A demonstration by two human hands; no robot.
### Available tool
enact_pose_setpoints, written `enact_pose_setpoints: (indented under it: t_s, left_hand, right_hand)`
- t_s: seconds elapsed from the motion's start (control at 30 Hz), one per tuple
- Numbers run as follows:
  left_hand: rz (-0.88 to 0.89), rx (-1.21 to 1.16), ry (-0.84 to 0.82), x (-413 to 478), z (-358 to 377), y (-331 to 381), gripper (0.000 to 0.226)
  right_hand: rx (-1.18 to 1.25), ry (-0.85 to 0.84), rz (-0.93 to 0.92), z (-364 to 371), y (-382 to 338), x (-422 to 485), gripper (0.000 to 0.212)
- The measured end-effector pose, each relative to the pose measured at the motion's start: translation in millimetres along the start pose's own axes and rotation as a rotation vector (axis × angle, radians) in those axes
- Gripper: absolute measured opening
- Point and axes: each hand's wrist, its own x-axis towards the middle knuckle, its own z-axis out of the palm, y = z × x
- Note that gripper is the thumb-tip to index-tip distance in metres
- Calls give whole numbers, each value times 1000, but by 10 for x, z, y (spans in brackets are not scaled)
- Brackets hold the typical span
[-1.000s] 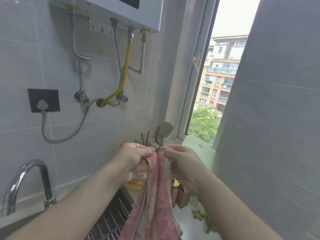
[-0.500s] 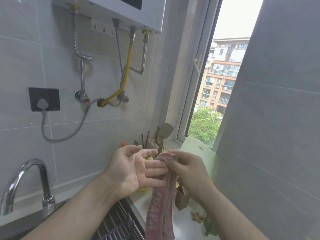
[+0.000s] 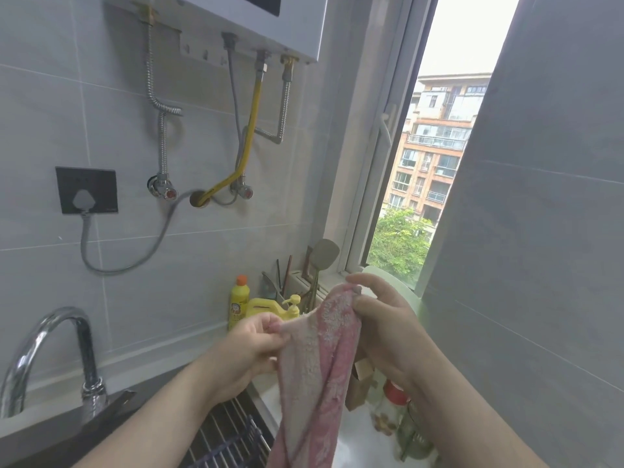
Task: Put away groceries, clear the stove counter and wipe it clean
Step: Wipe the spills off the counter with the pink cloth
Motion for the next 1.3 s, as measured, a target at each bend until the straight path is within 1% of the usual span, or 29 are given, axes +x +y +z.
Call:
enact_pose_setpoints:
  t_s: [0.07, 0.1, 0.17, 0.23, 0.27, 0.3, 0.37, 0.4, 0.47, 0.53, 0.57, 0.63, 0.67, 0.7, 0.73, 0.77, 0.87, 0.9, 0.93, 0.97, 1.0, 1.03, 1.1, 1.13, 1.17, 1.23, 1.3]
  left_hand:
    - [87, -101, 102, 0, -3, 110, 16]
    - [130, -119, 154, -2, 2, 178, 19]
    - [215, -43, 223, 0, 25, 315, 21]
    - [276, 27, 247, 2, 111, 445, 19]
    - [294, -4, 244, 18, 165, 497, 18]
    - [300, -66, 238, 31, 229, 551, 16]
    - [293, -190, 232, 81, 346, 639, 15]
    - [283, -236, 235, 110, 393, 668, 15]
    - [248, -288, 253, 159, 466, 700, 13]
    - [224, -277, 299, 220, 457, 709, 12]
    - [220, -268, 326, 242, 427, 720, 12]
    - [238, -288, 359, 295, 301, 737, 12]
    - [246, -342, 349, 317, 224, 702, 8]
    - [233, -416, 317, 310, 173, 640, 9]
    - [184, -473, 276, 297, 116, 498, 17]
    - [85, -490, 240, 258, 85, 310, 29]
    - [-299, -487, 120, 106, 80, -342, 78]
    - [-378, -480, 55, 26, 118, -490, 86]
    - [-404, -478, 6, -13, 133, -590, 82]
    - [-386, -481, -21, -55, 168, -627, 70]
    - [-346, -489, -21, -69, 200, -626, 56]
    - [-292, -497, -17, -82, 235, -588, 48]
    - [-226, -477, -28, -59, 242, -497, 40]
    - [-231, -446, -37, -37, 226, -453, 34]
    - [-265, -417, -52, -28, 210, -414, 31]
    - [-335, -354, -77, -28, 203, -365, 33]
    - [-289, -372, -53, 12, 219, -363, 37]
  right_hand:
    - [-98, 56, -21, -64, 0, -7, 28]
    - [-153, 85, -25, -87, -1, -14, 28]
    - [-216, 133, -40, -120, 22, -6, 27]
    - [-132, 173, -47, -125, 64, 10, 22]
    - [-36, 168, -24, -135, 114, 25, 22]
    - [67, 121, 27, -146, 174, 34, 32]
    - [235, -71, 178, -122, 376, 14, 68]
    - [274, -159, 247, -89, 507, -18, 76]
    - [261, -224, 296, -65, 776, -102, 73]
    - [253, -269, 232, -52, 965, -156, 66]
    - [261, -273, 200, -19, 980, -186, 67]
    - [285, -227, 176, 10, 936, -185, 75]
    - [301, -176, 164, 1, 913, -165, 71]
    - [337, -137, 145, 1, 870, -152, 63]
    - [375, -114, 131, 0, 818, -135, 56]
    - [412, -93, 136, -9, 772, -110, 53]
    - [449, -27, 210, -19, 650, -63, 52]
    - [435, -11, 225, -35, 620, -56, 49]
    - [418, 4, 233, -63, 601, -50, 43]
    - [400, 13, 235, -85, 576, -54, 40]
    - [389, 5, 229, -118, 559, -58, 43]
    - [378, -22, 226, -144, 534, -72, 49]
    - [375, -83, 239, -199, 497, -76, 59]
    - [372, -99, 254, -230, 480, -67, 61]
    - [365, -110, 264, -253, 460, -57, 63]
    - [358, -129, 276, -306, 440, -48, 63]
    - [331, -156, 293, -339, 428, -47, 61]
